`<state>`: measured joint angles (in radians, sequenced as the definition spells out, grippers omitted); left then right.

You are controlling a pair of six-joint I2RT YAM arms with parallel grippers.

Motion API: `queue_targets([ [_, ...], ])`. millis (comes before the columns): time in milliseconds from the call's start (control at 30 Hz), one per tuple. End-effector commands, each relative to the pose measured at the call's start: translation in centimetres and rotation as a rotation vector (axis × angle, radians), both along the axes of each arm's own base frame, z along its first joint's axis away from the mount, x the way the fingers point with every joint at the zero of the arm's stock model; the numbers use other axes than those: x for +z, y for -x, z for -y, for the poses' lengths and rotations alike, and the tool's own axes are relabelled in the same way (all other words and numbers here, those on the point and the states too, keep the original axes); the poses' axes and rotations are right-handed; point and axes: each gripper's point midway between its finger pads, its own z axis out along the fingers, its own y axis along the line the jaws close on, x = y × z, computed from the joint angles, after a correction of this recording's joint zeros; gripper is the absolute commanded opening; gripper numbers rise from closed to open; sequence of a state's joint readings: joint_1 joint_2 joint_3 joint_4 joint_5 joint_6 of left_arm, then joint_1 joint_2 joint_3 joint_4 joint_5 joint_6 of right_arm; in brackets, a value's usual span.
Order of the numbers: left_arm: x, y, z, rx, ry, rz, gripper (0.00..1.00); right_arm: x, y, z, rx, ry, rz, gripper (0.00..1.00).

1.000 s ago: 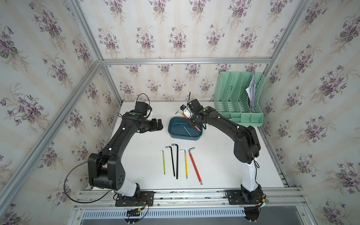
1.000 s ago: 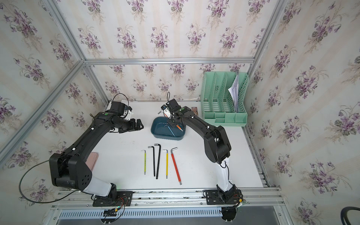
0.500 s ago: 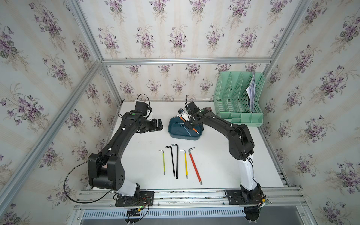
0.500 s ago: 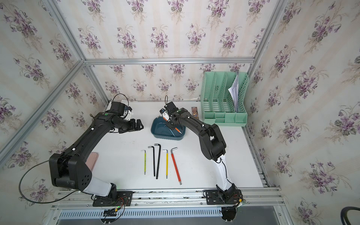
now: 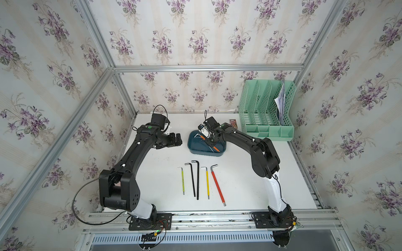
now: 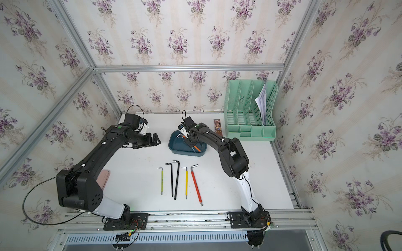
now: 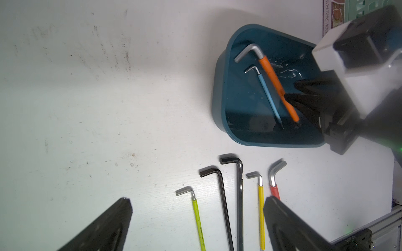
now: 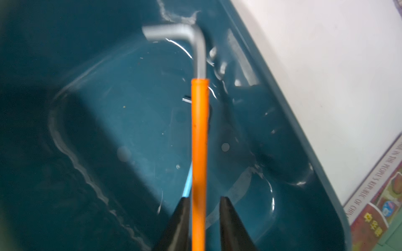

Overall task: Put the hex key on the desktop into the storage box
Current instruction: Place the Allen key in the storage box.

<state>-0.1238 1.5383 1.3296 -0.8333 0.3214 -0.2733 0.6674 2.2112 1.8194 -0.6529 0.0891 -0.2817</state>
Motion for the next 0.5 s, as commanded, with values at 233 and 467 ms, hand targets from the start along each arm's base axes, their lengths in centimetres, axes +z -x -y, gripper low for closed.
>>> queue_targets([
  [233, 0.4, 0.0, -0.2, 0.006, -0.005, 0.015, 0.99, 4.5, -0.4, 0.5, -0.105, -0.077, 0.073, 0.47],
  [467, 0.7, -0.1, 0.5, -0.012, 0.03, 0.036, 0.99, 10.1, 2.3, 2.8, -0.205, -0.216, 0.161, 0.55],
])
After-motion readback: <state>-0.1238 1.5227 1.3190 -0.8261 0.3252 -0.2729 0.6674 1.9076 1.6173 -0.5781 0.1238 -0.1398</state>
